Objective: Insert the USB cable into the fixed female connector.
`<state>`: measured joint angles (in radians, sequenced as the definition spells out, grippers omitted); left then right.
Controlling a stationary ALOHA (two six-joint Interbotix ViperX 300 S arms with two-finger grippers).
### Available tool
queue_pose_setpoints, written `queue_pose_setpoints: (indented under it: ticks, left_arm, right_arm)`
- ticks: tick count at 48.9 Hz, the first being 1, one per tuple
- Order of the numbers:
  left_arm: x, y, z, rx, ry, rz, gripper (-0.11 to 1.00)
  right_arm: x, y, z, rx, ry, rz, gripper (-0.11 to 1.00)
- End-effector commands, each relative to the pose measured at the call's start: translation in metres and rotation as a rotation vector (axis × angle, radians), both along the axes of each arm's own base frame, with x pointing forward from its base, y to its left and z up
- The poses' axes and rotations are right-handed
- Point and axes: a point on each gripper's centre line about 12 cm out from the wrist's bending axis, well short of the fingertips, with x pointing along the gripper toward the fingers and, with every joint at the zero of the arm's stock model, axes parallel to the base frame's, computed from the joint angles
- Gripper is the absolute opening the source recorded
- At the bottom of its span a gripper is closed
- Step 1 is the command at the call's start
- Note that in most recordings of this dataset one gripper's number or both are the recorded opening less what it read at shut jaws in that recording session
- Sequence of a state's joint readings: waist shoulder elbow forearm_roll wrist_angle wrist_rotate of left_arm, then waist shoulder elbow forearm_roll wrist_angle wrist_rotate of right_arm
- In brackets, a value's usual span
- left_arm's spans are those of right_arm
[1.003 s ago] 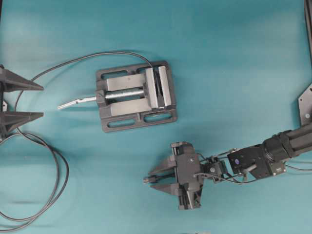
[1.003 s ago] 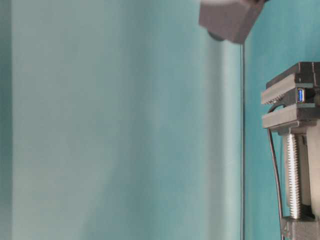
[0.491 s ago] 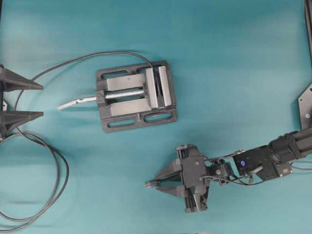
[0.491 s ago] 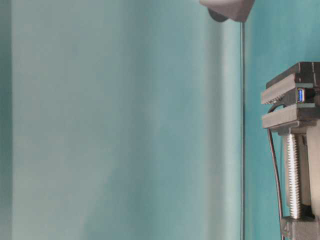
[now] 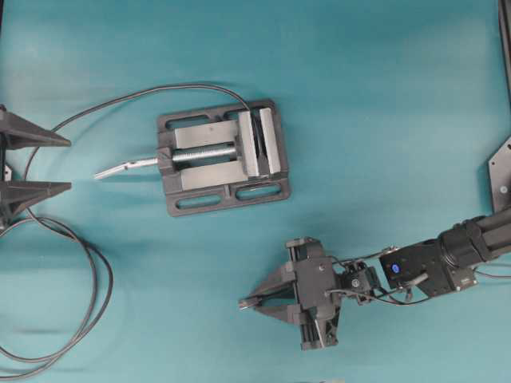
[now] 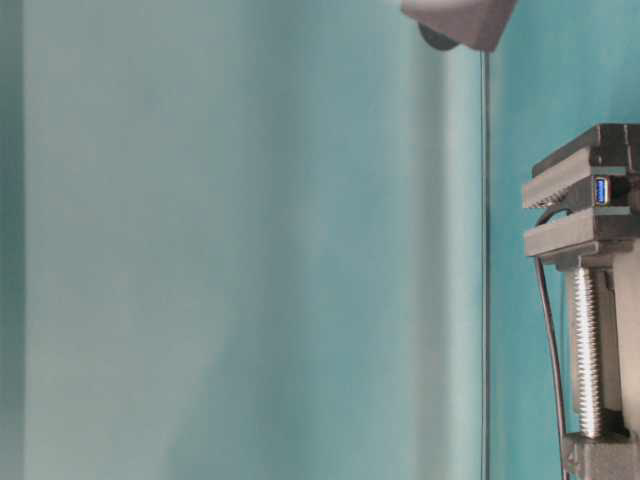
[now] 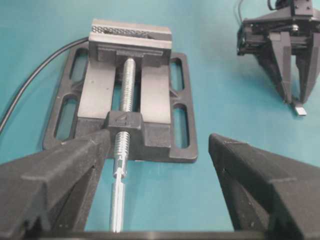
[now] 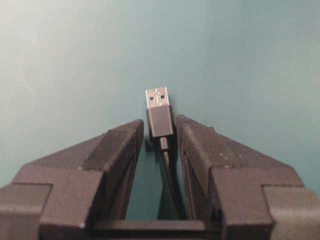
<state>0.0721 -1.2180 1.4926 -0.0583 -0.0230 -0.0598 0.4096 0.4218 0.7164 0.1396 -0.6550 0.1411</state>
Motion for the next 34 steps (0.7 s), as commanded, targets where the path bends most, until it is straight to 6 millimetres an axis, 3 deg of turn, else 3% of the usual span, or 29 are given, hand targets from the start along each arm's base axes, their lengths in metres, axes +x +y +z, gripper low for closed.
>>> queue_pose_setpoints:
  ticks: [1,13,34]
  left_arm:
    - [0.002,0.001,0.003,-0.013,-0.004,0.007,0.94]
    - [0.002,0.001,0.002,-0.010,-0.002,0.006,0.94]
    - [-0.003,0.000,-0.014,-0.006,0.046,0.004,0.94]
  right_arm:
    - [0.003,0.006,0.008,0.010,-0.021,0.012,0.36]
    - [0.001,0.006,0.006,0.000,-0.018,0.017,0.20]
    - [0.007,0.004,0.012,0.011,-0.034,-0.001,0.20]
